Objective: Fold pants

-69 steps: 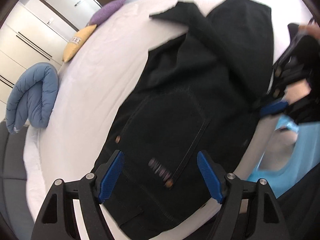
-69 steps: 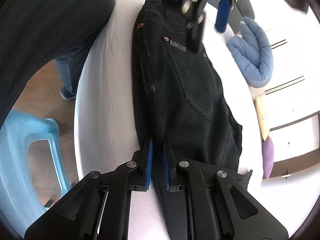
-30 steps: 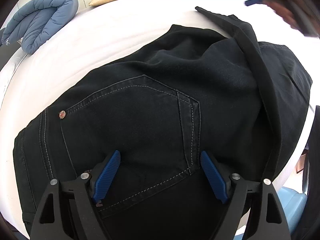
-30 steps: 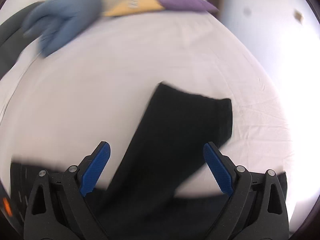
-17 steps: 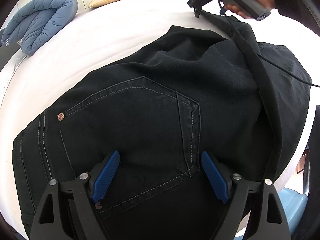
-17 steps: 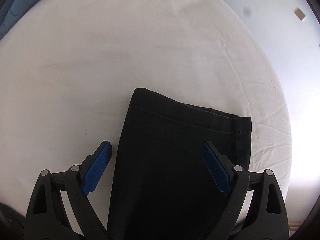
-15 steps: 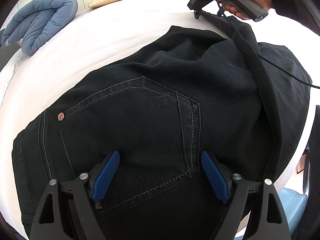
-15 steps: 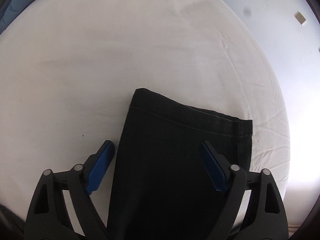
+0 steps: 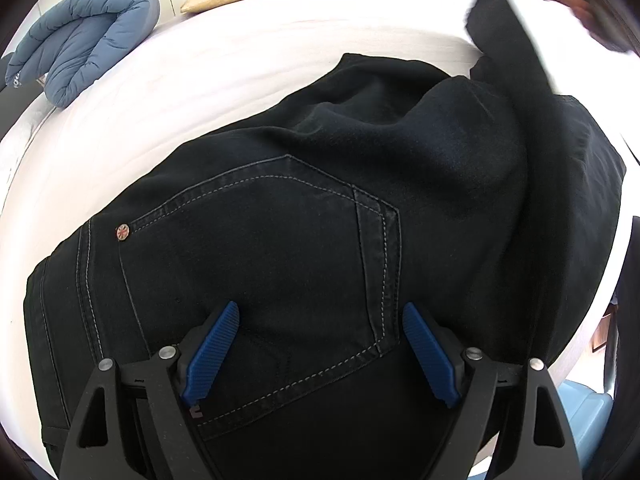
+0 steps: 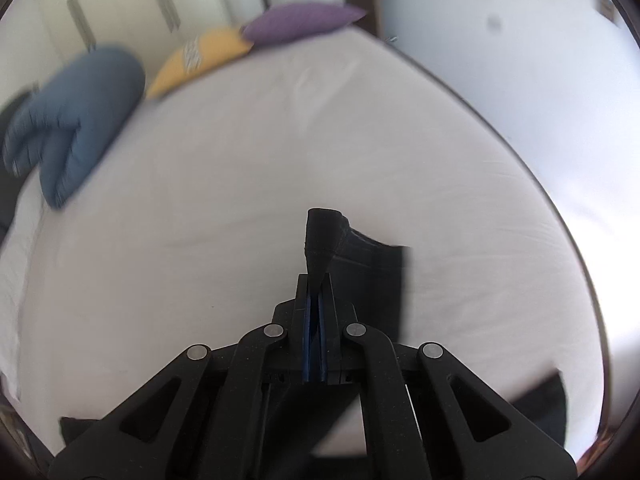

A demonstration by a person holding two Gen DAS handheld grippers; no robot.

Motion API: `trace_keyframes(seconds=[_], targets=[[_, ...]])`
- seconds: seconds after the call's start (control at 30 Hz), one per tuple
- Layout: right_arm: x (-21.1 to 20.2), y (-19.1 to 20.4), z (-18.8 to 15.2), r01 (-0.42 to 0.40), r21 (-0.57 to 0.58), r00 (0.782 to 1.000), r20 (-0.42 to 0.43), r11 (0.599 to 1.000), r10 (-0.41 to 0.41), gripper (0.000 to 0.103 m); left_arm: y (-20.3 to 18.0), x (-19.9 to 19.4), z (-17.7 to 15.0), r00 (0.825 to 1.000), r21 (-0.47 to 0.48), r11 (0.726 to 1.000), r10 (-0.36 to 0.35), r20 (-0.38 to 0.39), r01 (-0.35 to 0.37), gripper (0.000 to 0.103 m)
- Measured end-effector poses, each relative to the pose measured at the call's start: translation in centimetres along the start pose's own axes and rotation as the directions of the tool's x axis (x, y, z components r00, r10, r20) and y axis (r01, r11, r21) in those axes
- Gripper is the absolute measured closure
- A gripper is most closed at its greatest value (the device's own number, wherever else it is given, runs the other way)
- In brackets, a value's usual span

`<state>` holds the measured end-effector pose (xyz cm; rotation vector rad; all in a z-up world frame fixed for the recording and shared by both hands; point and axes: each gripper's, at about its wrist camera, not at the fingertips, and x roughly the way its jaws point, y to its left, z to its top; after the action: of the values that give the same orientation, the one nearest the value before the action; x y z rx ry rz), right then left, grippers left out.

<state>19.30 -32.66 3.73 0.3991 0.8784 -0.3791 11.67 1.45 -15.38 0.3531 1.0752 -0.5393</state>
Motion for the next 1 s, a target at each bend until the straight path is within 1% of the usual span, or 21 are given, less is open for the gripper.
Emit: trace_keyframes(seconds=[0.07,0.1,0.13,0.17,0.2,0.27,0.3,0.4,0.47,0.57,0.67,0.7,0.73,0.8,0.87,0.97,1.0], targets=[[-4.7,-5.5,-1.5,-0.033,0.101,0.996,0.080,0.994,0.025,0.102,0.1,0.0,0.3,1.000,-0.009,1.000,-0.006,-0.007,0.005,0.017],[-7.2,-8.9,-3.3,-0.038,0.171,0.993,0.114,0.985,0.018,0.102,0.2,0.1,0.5,1.000,-0.009,1.000,-0.006,-0.011,0.006,0.016],[-8.3,-11.1,-4.5,-0.041,0.214,0.992,0.128,0.976,0.013,0.102,0.2,0.1,0.7,1.000,-0.010,1.000,-0.005,-0.014,0.004,0.015],[-10.0,-12.5,-6.9,-0.043,0.257,0.991,0.136,0.965,0.007,0.102,0.2,0.1,0.9,1.000,-0.011,1.000,-0.004,-0.019,0.004,0.014],[-10.8,-15.0,-9.6,-0.039,0.314,0.990,0.141,0.949,-0.006,0.102,0.3,0.2,1.1,1.000,-0.012,1.000,-0.004,-0.025,0.004,0.014],[-11.1,-18.0,-13.2,-0.029,0.394,0.991,0.129,0.919,-0.025,0.102,0.4,0.3,1.6,0.999,-0.018,1.000,-0.008,-0.039,0.007,0.013],[-10.9,-19.8,-15.6,-0.032,0.450,0.992,0.121,0.892,-0.026,0.102,0.5,0.4,1.9,0.999,-0.021,1.000,-0.010,-0.046,0.009,0.013],[-9.0,-23.3,-19.6,-0.043,0.556,0.995,0.102,0.830,-0.017,0.102,0.5,0.5,2.8,0.997,-0.023,1.000,-0.004,-0.071,0.002,0.010],[-7.6,-24.7,-21.0,-0.065,0.593,0.995,0.101,0.802,0.006,0.102,0.4,0.7,3.3,0.996,-0.019,1.000,0.008,-0.086,-0.010,0.007],[-6.7,-25.7,-22.5,-0.118,0.645,0.991,0.123,0.755,0.050,0.102,0.5,1.0,3.9,0.995,-0.033,0.999,0.014,-0.099,-0.018,0.005],[-7.4,-25.1,-22.9,-0.181,0.649,0.981,0.169,0.739,0.092,0.102,0.3,1.2,4.4,0.994,-0.037,0.999,0.025,-0.107,-0.029,0.004],[-7.9,-25.2,-23.0,-0.211,0.657,0.975,0.190,0.723,0.112,0.102,0.6,1.4,4.7,0.994,-0.038,0.999,0.027,-0.109,-0.031,0.003],[-8.2,-25.5,-23.8,-0.230,0.664,0.971,0.202,0.712,0.126,0.102,0.7,1.5,4.8,0.993,-0.037,0.999,0.025,-0.112,-0.030,0.003],[-8.5,-25.4,-23.6,-0.259,0.685,0.965,0.221,0.681,0.144,0.102,0.8,1.6,4.9,0.992,-0.029,0.999,0.025,-0.120,-0.029,0.003],[-8.6,-25.7,-23.5,-0.259,0.699,0.965,0.211,0.666,0.154,0.102,0.8,1.7,4.6,0.992,-0.012,1.000,0.025,-0.125,-0.027,0.003],[-7.5,-26.9,-24.5,-0.208,0.708,0.978,0.173,0.675,0.120,0.102,0.6,1.9,4.4,0.992,0.009,1.000,0.011,-0.129,-0.010,0.003],[-7.0,-27.7,-25.2,-0.199,0.723,0.980,0.159,0.661,0.121,0.102,0.7,1.8,4.4,0.991,0.017,1.000,0.008,-0.132,-0.006,0.003]])
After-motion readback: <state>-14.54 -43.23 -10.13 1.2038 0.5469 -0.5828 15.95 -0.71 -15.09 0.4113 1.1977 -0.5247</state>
